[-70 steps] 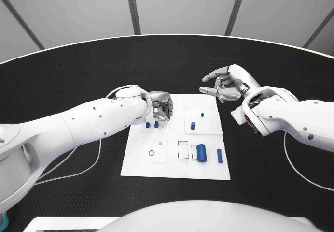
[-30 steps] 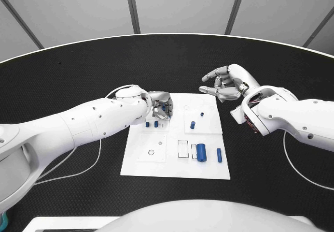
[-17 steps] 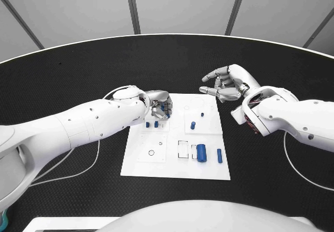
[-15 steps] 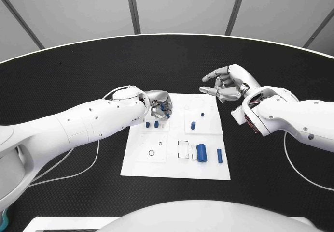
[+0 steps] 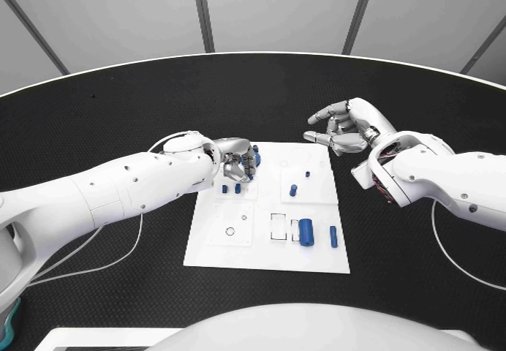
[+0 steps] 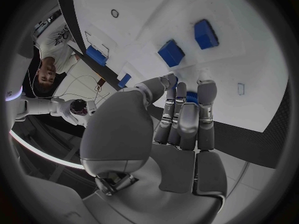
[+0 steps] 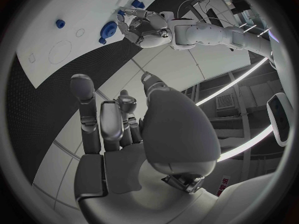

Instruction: Assemble the parts on the task board

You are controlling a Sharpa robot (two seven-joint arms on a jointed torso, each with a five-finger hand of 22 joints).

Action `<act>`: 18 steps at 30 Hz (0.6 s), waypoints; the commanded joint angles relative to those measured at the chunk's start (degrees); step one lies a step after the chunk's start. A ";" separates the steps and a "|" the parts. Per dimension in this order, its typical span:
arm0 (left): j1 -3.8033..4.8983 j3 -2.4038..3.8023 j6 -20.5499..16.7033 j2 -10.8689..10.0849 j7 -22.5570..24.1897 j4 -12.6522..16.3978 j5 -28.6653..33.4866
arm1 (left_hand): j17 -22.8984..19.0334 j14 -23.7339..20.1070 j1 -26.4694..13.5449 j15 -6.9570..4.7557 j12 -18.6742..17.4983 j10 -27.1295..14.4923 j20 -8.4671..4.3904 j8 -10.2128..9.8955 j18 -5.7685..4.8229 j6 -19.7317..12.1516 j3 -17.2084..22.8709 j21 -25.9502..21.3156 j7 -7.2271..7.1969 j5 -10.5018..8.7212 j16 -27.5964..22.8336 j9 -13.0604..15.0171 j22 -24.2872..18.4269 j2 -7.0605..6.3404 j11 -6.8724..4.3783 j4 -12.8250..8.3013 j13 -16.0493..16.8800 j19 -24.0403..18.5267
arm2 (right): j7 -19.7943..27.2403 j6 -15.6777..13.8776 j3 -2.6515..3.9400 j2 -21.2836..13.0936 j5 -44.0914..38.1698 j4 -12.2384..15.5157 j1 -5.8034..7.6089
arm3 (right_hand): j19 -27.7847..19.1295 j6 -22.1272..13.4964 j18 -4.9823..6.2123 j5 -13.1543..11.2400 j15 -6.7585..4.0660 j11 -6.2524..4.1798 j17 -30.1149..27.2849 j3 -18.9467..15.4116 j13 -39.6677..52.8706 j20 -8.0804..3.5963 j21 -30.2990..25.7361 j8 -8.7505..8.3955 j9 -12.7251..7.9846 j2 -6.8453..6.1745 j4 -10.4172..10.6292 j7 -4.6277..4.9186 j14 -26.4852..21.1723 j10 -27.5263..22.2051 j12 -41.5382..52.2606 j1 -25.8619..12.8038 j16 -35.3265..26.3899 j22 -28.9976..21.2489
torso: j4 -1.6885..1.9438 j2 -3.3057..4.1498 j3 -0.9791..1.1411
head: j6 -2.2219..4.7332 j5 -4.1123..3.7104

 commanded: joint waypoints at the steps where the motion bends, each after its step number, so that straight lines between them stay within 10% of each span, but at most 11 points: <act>1: 0.01 0.00 0.06 -0.37 -0.15 0.32 0.31 | -0.02 0.51 -0.46 0.08 -0.02 0.46 -0.02 -0.34 -0.48 0.34 -0.06 0.30 0.00 -0.37 0.23 -0.04 0.08 -0.15 0.01 -0.04 0.08 0.30 | 0.01 0.02 0.00 0.00 0.00 -0.01 0.00 | 0.37 0.41 0.81 0.26 -0.33 0.09 0.05 -0.15 0.05 -0.02 -0.23 0.37 -0.06 0.43 -0.01 -0.09 0.53 -0.06 0.19 -0.23 -0.24 0.05 | -0.03 -0.02 0.03 | 0.10 0.12; 18: 0.58 0.10 0.21 -3.09 -1.47 2.70 2.14 | 0.20 0.92 -1.52 0.02 -0.28 0.82 0.00 -0.46 -0.61 0.79 -0.46 0.75 -0.09 -0.41 0.30 -0.06 0.86 -0.41 -0.10 0.31 0.03 0.72 | 0.06 0.04 0.00 -0.02 0.00 -0.15 0.00 | 0.37 0.41 0.81 0.26 -0.33 0.09 0.05 -0.15 0.05 -0.02 -0.23 0.37 -0.06 0.43 -0.01 -0.09 0.53 -0.06 0.19 -0.23 -0.24 0.05 | 0.01 -0.01 0.04 | 0.38 0.42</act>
